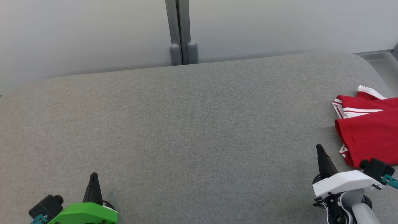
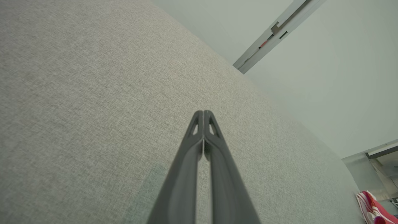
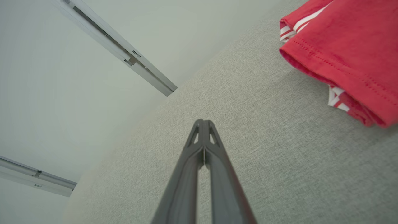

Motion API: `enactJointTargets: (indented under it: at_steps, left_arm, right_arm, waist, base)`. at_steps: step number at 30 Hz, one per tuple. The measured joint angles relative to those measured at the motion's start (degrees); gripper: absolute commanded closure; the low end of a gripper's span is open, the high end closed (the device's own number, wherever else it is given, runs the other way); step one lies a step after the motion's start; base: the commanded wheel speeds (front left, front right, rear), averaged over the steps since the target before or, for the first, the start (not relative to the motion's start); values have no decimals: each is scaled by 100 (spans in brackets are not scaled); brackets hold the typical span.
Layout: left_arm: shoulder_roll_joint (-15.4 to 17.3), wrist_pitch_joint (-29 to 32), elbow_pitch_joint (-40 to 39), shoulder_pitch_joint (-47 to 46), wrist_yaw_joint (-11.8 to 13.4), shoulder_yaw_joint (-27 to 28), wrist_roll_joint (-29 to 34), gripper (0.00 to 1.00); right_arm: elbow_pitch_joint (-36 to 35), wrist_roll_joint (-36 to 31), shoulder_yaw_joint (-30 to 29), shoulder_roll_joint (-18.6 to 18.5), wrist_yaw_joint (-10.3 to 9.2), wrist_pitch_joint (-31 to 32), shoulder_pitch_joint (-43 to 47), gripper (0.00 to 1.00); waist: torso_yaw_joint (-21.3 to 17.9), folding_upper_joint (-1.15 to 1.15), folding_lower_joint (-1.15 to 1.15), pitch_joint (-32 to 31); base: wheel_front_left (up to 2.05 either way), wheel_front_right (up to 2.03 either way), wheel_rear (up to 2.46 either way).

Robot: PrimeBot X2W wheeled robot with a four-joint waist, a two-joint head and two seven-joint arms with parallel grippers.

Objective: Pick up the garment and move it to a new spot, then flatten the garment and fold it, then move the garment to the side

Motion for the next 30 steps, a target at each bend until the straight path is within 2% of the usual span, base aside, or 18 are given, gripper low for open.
enactJointTargets:
  at_steps: [30]
  left_arm:
    - [1, 527, -137, -245, -181, 268, -2018, 100]
  right_arm:
    - [-363, 2007, -136, -14, 0, 522, 85, 100]
  waist:
    - [9, 0, 0, -4]
  base:
    - [0, 0, 0]
